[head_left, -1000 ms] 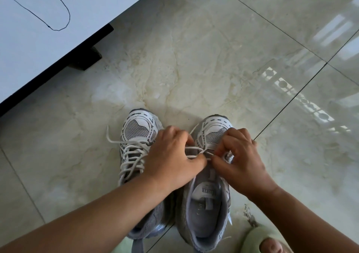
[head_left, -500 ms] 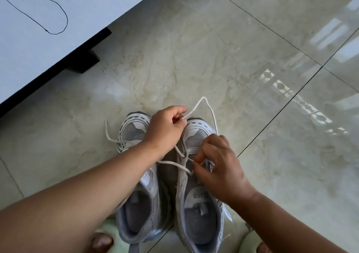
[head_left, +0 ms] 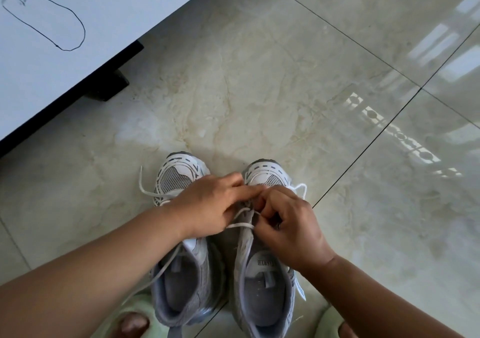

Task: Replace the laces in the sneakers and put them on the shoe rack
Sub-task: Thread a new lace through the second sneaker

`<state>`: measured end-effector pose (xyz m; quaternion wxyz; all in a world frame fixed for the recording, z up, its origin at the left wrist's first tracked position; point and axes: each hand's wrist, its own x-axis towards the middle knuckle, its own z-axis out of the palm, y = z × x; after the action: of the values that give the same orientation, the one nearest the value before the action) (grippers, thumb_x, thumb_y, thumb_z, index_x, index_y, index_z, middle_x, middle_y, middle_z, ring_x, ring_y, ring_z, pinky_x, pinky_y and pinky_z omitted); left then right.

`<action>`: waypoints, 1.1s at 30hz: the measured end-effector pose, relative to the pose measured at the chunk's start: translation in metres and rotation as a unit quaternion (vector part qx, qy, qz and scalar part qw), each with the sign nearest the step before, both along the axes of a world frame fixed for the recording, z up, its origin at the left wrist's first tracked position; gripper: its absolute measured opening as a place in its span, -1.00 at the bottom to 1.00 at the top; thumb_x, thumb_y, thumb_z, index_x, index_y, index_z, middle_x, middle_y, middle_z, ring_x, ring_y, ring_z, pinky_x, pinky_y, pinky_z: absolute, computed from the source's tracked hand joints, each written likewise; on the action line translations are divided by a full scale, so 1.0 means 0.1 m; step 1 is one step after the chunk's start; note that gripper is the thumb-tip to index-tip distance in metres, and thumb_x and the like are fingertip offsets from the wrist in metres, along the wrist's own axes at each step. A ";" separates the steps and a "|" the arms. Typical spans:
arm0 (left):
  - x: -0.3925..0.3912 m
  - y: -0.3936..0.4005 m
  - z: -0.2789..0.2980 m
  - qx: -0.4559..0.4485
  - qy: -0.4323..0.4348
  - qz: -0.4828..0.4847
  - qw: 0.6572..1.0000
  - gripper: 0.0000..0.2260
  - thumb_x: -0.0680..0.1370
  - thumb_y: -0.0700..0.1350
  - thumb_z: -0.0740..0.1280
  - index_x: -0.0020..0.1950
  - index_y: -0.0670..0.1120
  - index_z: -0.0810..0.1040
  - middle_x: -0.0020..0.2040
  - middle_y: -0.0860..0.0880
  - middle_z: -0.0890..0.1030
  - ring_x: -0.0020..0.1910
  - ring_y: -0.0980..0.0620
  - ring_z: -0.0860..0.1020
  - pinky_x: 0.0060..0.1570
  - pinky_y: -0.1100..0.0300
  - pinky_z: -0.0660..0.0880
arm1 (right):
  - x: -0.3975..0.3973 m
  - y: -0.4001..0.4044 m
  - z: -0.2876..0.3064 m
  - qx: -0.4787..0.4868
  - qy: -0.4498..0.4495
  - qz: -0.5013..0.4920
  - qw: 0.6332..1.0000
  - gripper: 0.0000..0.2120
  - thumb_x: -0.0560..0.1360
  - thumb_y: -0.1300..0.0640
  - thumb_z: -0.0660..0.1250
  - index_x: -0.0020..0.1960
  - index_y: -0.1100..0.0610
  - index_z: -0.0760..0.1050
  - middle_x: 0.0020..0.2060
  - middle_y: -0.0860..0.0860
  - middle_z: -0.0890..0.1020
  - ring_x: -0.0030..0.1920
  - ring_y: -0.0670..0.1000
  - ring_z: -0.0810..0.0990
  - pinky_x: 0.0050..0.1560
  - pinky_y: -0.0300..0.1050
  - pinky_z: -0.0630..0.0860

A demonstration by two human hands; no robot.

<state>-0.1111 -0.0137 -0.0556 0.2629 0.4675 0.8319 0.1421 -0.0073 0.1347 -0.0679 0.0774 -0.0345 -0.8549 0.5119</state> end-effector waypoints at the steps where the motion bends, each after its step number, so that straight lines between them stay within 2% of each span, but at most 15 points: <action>1: -0.01 0.02 0.00 -0.005 -0.003 0.002 1.000 -0.49 0.41 -0.02 0.18 0.36 0.24 0.25 -0.06 0.01 0.51 -0.23 -0.12 0.56 -0.26 0.07 0.49 | 0.00 -0.01 0.00 -0.005 0.004 0.010 1.000 -0.73 0.22 0.39 0.33 -0.39 0.12 0.27 -0.36 0.01 0.49 -0.34 -0.01 0.47 -0.36 -0.23 0.40; 4: -0.03 0.04 -0.04 -0.008 -0.009 0.009 1.000 -0.55 0.44 0.10 0.08 0.34 0.27 0.32 -0.05 0.05 0.57 -0.15 -0.10 0.58 -0.19 0.13 0.47 | 0.00 -0.03 0.02 -0.001 -0.010 0.030 0.999 -0.84 0.26 0.26 0.24 -0.37 0.09 0.27 -0.33 0.04 0.56 -0.34 0.00 0.51 -0.38 -0.15 0.43; 6: -0.04 0.05 -0.06 -0.013 -0.009 0.017 1.000 -0.56 0.49 0.06 0.20 0.36 0.32 0.31 0.00 0.05 0.58 -0.07 -0.07 0.59 -0.13 0.18 0.43 | 0.03 -0.01 0.03 0.007 -0.030 0.024 0.999 -0.90 0.30 0.20 0.21 -0.36 0.11 0.31 -0.31 -0.01 0.61 -0.35 -0.11 0.51 -0.38 -0.29 0.42; 8: -0.05 0.05 -0.06 -0.018 -0.018 0.033 0.999 -0.49 0.49 -0.02 0.32 0.37 0.34 0.29 0.12 0.07 0.56 0.04 -0.04 0.57 -0.03 0.19 0.41 | 0.07 0.00 0.04 0.016 -0.046 0.013 0.999 -0.89 0.32 0.24 0.25 -0.34 0.10 0.37 -0.31 -0.05 0.63 -0.37 -0.21 0.48 -0.37 -0.47 0.32; 9: -0.05 0.05 -0.06 -0.018 -0.014 0.037 0.999 -0.47 0.48 -0.04 0.34 0.38 0.33 0.29 0.18 0.11 0.55 0.08 -0.02 0.56 0.00 0.21 0.41 | 0.10 0.00 0.05 0.017 -0.054 0.002 0.998 -0.87 0.32 0.27 0.27 -0.33 0.08 0.39 -0.32 -0.05 0.62 -0.38 -0.23 0.47 -0.37 -0.49 0.30; 12: -0.02 0.05 -0.05 0.007 0.000 0.040 0.999 -0.45 0.45 -0.09 0.39 0.38 0.24 0.35 0.18 0.09 0.56 0.10 0.00 0.54 -0.01 0.24 0.35 | 0.21 -0.01 0.06 -0.017 -0.077 -0.049 0.996 -0.85 0.35 0.31 0.30 -0.32 0.10 0.43 -0.31 -0.06 0.63 -0.37 -0.15 0.53 -0.42 -0.40 0.36; 15: 0.02 0.12 -0.09 -0.005 0.019 0.015 1.000 -0.41 0.38 -0.01 0.42 0.38 0.22 0.35 0.05 0.04 0.52 0.05 -0.02 0.50 -0.10 0.21 0.28 | 0.27 -0.06 0.07 -0.078 -0.107 -0.131 0.983 -0.78 0.38 0.42 0.32 -0.32 0.16 0.42 -0.27 -0.11 0.64 -0.31 -0.12 0.58 -0.36 -0.21 0.48; 17: 0.02 0.15 -0.10 -0.026 0.033 0.007 0.999 -0.37 0.37 0.06 0.43 0.40 0.23 0.30 0.04 0.03 0.48 0.07 -0.02 0.47 -0.08 0.19 0.27 | 0.26 -0.07 0.08 -0.092 -0.115 -0.170 0.974 -0.77 0.38 0.44 0.32 -0.32 0.16 0.42 -0.23 -0.14 0.64 -0.28 -0.13 0.60 -0.30 -0.15 0.51; 22: 0.00 0.14 -0.14 -0.062 0.035 0.028 0.997 -0.31 0.39 0.10 0.42 0.46 0.19 0.19 0.22 0.04 0.46 0.20 0.00 0.41 0.15 0.15 0.30 | 0.34 0.14 0.06 -0.045 -0.130 -0.229 0.964 -0.79 0.41 0.42 0.31 -0.28 0.16 0.41 -0.22 -0.18 0.63 -0.27 -0.11 0.60 -0.29 -0.12 0.53; 24: -0.01 0.15 -0.13 -0.064 0.031 0.031 0.997 -0.32 0.41 0.08 0.41 0.46 0.21 0.18 0.22 0.06 0.46 0.21 0.02 0.41 0.15 0.17 0.29 | 0.44 0.29 0.00 0.012 -0.130 -0.236 0.963 -0.79 0.39 0.42 0.31 -0.30 0.17 0.39 -0.30 -0.13 0.62 -0.32 -0.09 0.58 -0.35 -0.11 0.49; 27: 0.00 0.17 -0.08 -0.063 0.023 0.022 0.998 -0.38 0.41 0.06 0.41 0.41 0.24 0.23 0.15 0.07 0.47 0.16 0.03 0.41 0.09 0.19 0.28 | 0.55 0.45 -0.06 0.129 -0.139 -0.227 0.955 -0.75 0.29 0.45 0.34 -0.35 0.18 0.35 -0.44 -0.06 0.56 -0.46 -0.15 0.44 -0.43 -0.32 0.33; 28: 0.00 0.18 -0.07 -0.062 0.023 0.018 0.998 -0.39 0.42 0.06 0.41 0.41 0.23 0.24 0.15 0.06 0.47 0.16 0.03 0.41 0.09 0.19 0.28 | 0.56 0.46 -0.06 0.148 -0.154 -0.217 0.953 -0.75 0.27 0.43 0.37 -0.36 0.17 0.35 -0.48 -0.05 0.51 -0.48 -0.17 0.40 -0.45 -0.37 0.28; 30: 0.01 0.19 -0.05 -0.068 0.023 0.016 0.997 -0.38 0.42 0.03 0.41 0.42 0.22 0.23 0.17 0.04 0.45 0.19 0.02 0.40 0.12 0.19 0.27 | 0.49 0.42 -0.02 0.177 -0.169 -0.189 0.951 -0.87 0.30 0.17 0.33 -0.31 0.09 0.36 -0.51 -0.10 0.44 -0.49 -0.13 0.38 -0.47 -0.29 0.26; 31: 0.01 0.19 -0.05 -0.073 0.025 0.014 0.997 -0.37 0.43 0.02 0.40 0.43 0.22 0.22 0.18 0.04 0.44 0.20 0.03 0.39 0.13 0.19 0.26 | 0.43 0.39 0.01 0.197 -0.163 -0.167 0.952 -0.92 0.31 0.04 0.26 -0.27 0.04 0.40 -0.49 -0.12 0.44 -0.45 -0.08 0.40 -0.41 -0.25 0.27; 33: 0.01 0.20 -0.03 -0.079 0.026 0.011 0.996 -0.37 0.44 -0.01 0.39 0.44 0.23 0.19 0.18 0.04 0.42 0.21 0.04 0.37 0.11 0.20 0.23 | 0.32 0.34 0.05 0.240 -0.119 -0.104 0.958 -0.83 0.33 -0.09 0.23 -0.19 -0.05 0.53 -0.36 -0.12 0.46 -0.25 -0.02 0.42 -0.20 -0.14 0.24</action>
<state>-0.1098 0.0063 -0.0590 0.2753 0.4399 0.8522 0.0663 0.0249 0.1691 -0.0630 0.0337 -0.1648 -0.9472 0.2730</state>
